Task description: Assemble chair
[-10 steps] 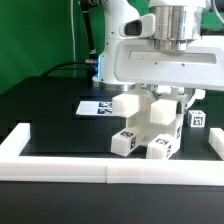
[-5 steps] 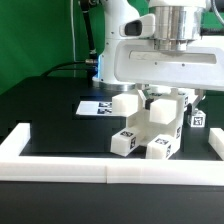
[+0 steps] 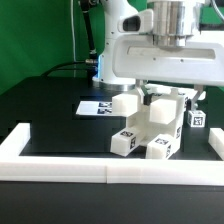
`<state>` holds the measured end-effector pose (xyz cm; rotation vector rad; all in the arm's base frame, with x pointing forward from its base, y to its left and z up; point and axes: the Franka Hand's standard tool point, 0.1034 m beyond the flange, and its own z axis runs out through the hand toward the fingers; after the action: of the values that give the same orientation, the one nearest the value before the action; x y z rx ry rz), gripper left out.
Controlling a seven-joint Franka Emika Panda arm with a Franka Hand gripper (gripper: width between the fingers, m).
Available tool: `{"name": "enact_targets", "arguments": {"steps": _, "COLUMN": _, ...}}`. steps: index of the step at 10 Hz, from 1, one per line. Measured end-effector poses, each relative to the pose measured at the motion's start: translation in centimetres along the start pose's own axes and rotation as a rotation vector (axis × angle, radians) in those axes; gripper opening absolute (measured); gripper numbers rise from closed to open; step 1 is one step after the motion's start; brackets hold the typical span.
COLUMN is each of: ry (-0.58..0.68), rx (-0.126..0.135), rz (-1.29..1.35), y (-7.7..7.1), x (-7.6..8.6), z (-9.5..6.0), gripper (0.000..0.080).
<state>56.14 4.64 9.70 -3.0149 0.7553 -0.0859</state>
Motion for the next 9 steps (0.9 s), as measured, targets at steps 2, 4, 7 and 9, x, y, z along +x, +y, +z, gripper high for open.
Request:
{"name": "enact_targets", "arguments": {"steps": 2, "ry": 0.003, "rx": 0.023, "rz": 0.007, "y": -0.3, "x": 0.2, "z": -2.2, "gripper": 0.0649}}
{"name": "enact_targets", "arguments": {"steps": 4, "ry": -0.013, "rx": 0.039, "rz": 0.053, "y": -0.7, "x": -0.5, "z": -3.8, "gripper": 0.0649}}
{"name": "enact_targets", "arguments": {"steps": 7, "ry": -0.047, "rx": 0.063, "rz": 0.172, "y": -1.6, "x": -4.5, "z": -6.0, "gripper": 0.0649}}
{"name": "enact_targets", "arguments": {"steps": 9, "ry": -0.05, "rx": 0.067, "rz": 0.189, "y": -2.7, "x": -7.4, "z": -5.7, "gripper": 0.0649}}
